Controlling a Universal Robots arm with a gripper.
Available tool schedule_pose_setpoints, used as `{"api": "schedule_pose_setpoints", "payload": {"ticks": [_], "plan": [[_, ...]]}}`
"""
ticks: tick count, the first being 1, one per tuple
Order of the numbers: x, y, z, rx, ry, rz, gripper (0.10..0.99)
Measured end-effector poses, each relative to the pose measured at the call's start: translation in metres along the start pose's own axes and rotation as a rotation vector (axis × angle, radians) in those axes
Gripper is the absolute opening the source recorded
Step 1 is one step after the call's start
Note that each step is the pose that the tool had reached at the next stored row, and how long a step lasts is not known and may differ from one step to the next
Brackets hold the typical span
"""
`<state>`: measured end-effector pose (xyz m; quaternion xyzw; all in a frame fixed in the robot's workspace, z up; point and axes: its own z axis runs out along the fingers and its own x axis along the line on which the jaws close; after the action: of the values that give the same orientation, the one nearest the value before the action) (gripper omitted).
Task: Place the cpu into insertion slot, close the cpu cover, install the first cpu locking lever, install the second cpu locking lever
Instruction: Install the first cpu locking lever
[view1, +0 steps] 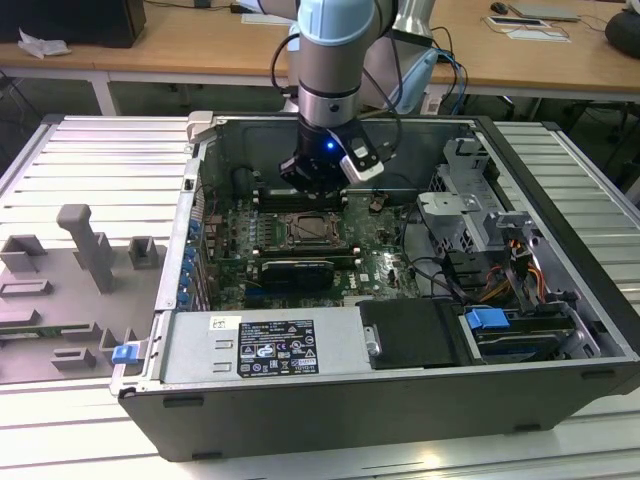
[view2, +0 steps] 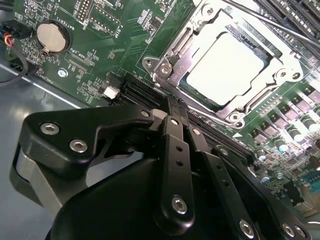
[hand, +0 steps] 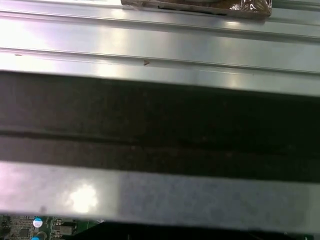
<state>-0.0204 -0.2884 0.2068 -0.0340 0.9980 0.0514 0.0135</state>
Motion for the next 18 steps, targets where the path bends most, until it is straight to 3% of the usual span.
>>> {"api": "schedule_pose_setpoints", "payload": {"ticks": [7,13,18], "plan": [[-0.0011,-0.0005,0.0035,0.010,0.0019,0.000,0.106],[-0.0013,-0.0007,0.0056,0.010,0.0020,0.000,0.106],[-0.0016,0.0001,-0.0025,0.009,0.0018,0.000,0.106]]}}
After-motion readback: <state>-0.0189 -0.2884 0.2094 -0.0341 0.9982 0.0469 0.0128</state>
